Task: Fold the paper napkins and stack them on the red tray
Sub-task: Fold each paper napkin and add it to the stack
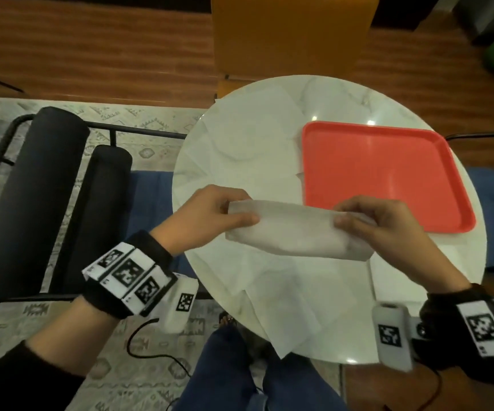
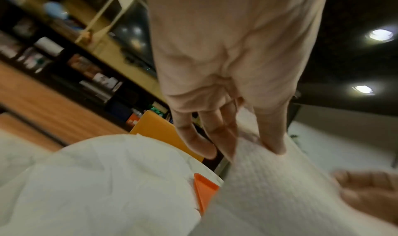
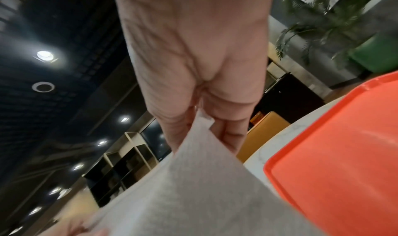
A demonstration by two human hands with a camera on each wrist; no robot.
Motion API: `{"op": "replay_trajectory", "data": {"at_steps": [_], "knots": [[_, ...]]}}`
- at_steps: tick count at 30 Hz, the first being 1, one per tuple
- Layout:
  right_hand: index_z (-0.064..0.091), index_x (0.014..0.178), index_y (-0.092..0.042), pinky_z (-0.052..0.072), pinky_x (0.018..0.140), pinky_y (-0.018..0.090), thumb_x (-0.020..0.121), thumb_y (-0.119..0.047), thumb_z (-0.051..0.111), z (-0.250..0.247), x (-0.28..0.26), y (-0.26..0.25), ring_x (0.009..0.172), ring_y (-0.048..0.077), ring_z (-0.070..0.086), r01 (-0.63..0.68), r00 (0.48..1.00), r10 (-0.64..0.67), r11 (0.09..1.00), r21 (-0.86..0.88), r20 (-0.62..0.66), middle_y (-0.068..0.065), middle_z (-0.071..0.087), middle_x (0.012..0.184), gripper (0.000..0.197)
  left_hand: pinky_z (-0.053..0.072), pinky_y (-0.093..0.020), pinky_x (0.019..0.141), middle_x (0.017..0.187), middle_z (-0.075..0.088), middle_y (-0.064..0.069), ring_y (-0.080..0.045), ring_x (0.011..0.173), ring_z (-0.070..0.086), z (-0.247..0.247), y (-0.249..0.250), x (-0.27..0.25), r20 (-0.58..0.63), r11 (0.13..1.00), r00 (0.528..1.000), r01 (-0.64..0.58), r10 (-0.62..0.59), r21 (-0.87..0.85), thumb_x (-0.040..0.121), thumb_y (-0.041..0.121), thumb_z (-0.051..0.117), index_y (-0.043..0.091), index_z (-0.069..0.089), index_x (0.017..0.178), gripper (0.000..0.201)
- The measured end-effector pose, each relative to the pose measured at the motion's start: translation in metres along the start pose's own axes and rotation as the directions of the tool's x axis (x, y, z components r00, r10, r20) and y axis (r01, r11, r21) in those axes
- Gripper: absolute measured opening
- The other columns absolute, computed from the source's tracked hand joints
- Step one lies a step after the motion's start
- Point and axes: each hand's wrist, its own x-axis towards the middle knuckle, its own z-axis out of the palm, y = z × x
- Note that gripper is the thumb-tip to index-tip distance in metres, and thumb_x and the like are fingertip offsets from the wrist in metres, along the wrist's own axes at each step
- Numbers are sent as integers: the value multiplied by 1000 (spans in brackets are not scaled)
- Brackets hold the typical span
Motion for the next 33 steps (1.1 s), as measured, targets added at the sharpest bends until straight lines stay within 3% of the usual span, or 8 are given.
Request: {"op": "replay_trajectory", "data": {"at_steps": [5,11,15,18,23,28,31,33], "knots": [[70,93,-5,52,65,16,84,-8,67,11,38,26,72,7,64,-204,978,190,956,210,88,4,71,82,10,56,-18,71,99,72,-11,-12,82,69,-7,-26,18,76,940,964,266,-255,-215,85,17,67,1,67,106,27],[70,89,-9,46,64,25,82,-2,65,58,97,79,62,6,54,-244,964,251,967,-75,89,5,64,75,11,57,-33,76,99,70,-19,-30,85,67,8,-93,56,-43,908,907,419,-418,-3,84,17,69,8,65,100,19],[72,89,-7,37,55,3,84,-6,63,73,106,87,67,10,55,-201,979,201,959,-201,-19,0,63,73,11,42,-23,66,85,67,-11,-23,79,58,13,-109,65,-186,911,914,388,-361,140,83,19,70,8,69,93,15],[73,89,-9,37,55,1,84,-10,66,72,98,84,68,8,55,-148,987,135,977,-153,-91,-1,64,76,9,42,-21,68,81,66,-5,-20,81,58,14,-112,60,-267,940,918,328,-293,97,82,20,71,8,71,87,13],[73,88,-15,42,71,13,83,-14,69,69,56,84,73,9,55,-28,989,-2,980,-197,-148,-3,68,85,6,42,-13,77,89,70,-1,-12,84,61,24,-116,27,-304,985,946,149,-116,87,83,20,71,23,71,84,4],[73,85,-28,46,82,47,80,-20,72,82,12,117,84,18,60,57,991,-101,909,-413,-86,-7,68,86,9,48,-35,79,87,68,8,-13,83,59,44,-138,-7,-214,948,975,6,65,319,83,29,66,25,75,90,12],[73,84,-31,44,80,45,79,-21,74,92,-3,132,80,18,60,48,993,-94,865,-500,-68,-10,67,84,12,46,-41,79,87,68,10,-16,80,60,59,-150,-18,-128,888,987,-31,100,458,82,39,56,29,74,90,22],[74,86,-30,37,81,40,81,-21,72,98,-12,138,83,19,59,32,996,-69,852,-523,-51,-9,67,86,10,34,-34,84,87,68,8,-20,81,61,65,-155,-23,-112,842,989,-18,93,539,82,31,62,29,74,90,15]]}}
